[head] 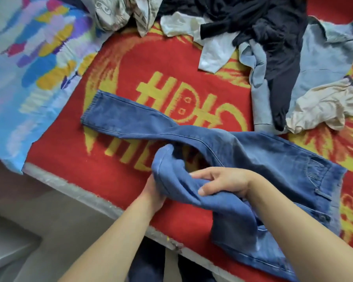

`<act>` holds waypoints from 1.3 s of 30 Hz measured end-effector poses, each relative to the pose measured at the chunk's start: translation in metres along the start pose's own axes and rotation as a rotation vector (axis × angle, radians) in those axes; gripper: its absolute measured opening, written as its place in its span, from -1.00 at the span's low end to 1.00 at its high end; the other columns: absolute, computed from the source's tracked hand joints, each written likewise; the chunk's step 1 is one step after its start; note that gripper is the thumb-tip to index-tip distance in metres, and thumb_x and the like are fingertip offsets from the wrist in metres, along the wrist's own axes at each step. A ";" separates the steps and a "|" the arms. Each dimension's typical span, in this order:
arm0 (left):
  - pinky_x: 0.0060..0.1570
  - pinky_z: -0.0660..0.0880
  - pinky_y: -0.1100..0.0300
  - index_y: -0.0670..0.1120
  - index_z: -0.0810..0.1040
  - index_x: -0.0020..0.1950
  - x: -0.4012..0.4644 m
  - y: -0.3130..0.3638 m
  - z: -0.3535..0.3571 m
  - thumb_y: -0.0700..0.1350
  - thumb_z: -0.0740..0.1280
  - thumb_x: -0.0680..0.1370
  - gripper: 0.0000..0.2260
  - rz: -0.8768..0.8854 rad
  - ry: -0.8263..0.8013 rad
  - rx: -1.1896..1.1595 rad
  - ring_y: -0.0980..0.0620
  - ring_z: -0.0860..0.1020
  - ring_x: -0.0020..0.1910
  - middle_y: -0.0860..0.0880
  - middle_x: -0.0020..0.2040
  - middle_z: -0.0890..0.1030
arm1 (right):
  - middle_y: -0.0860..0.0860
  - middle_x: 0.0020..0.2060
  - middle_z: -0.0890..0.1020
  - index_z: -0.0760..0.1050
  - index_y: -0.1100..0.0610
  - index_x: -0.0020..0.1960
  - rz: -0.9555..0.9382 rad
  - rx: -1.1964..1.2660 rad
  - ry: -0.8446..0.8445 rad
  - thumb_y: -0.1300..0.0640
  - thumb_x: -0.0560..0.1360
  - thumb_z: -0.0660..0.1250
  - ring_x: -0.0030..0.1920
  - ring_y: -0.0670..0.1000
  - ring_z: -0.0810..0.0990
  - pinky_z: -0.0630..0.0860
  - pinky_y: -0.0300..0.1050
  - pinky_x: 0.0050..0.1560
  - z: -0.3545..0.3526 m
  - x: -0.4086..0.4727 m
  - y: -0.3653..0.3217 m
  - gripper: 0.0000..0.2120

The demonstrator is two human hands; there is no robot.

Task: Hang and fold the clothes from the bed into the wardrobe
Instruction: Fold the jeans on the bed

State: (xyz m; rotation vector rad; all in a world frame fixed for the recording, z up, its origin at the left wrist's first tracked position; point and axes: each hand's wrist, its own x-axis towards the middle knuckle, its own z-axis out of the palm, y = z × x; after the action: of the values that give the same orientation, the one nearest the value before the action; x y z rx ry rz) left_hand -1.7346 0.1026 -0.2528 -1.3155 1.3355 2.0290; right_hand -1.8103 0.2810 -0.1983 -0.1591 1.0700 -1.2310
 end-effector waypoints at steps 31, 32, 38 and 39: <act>0.30 0.31 -0.15 -0.28 0.44 0.30 0.195 0.176 -0.242 -0.31 0.24 0.44 -0.59 0.755 0.593 1.193 -0.30 0.40 0.26 -0.32 0.27 0.46 | 0.11 -0.10 0.59 0.59 0.22 0.02 -0.280 -0.971 1.444 0.29 0.52 0.18 -0.05 0.08 0.54 0.38 -0.18 -0.07 -0.084 0.102 0.001 -0.78; 0.33 0.29 -0.14 -0.26 0.44 0.32 0.197 0.185 -0.203 -0.32 0.24 0.45 -0.58 0.855 0.413 1.323 -0.28 0.39 0.31 -0.30 0.31 0.45 | 0.13 -0.02 0.60 0.59 0.22 0.10 -0.179 -0.967 1.428 0.33 0.54 0.17 0.03 0.13 0.55 0.39 -0.12 0.00 -0.101 0.103 -0.012 -0.75; 0.46 -0.09 -0.17 -0.06 0.08 0.55 0.250 0.207 -0.082 -0.27 0.18 0.55 -0.41 0.761 0.088 2.142 -0.07 0.14 0.50 -0.11 0.51 0.20 | 0.09 0.43 0.31 0.19 0.03 0.51 0.551 -1.154 1.006 0.12 0.56 0.21 0.39 0.17 0.31 0.18 0.19 0.43 -0.169 0.119 -0.007 -0.47; 0.45 -0.07 -0.20 -0.08 0.15 0.50 0.252 0.210 -0.076 -0.27 0.18 0.54 -0.46 0.724 0.111 2.225 -0.10 0.26 0.44 -0.13 0.43 0.31 | 0.08 0.44 0.26 0.11 0.01 0.53 0.637 -1.180 0.943 0.05 0.55 0.27 0.41 0.17 0.29 0.12 0.24 0.42 -0.169 0.119 -0.002 -0.39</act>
State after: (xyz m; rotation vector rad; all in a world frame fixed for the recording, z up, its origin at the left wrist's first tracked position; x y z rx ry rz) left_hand -1.9708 -0.1065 -0.3696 0.2354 2.5980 -0.2760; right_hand -1.9415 0.2546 -0.3558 -0.1054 2.3490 0.1031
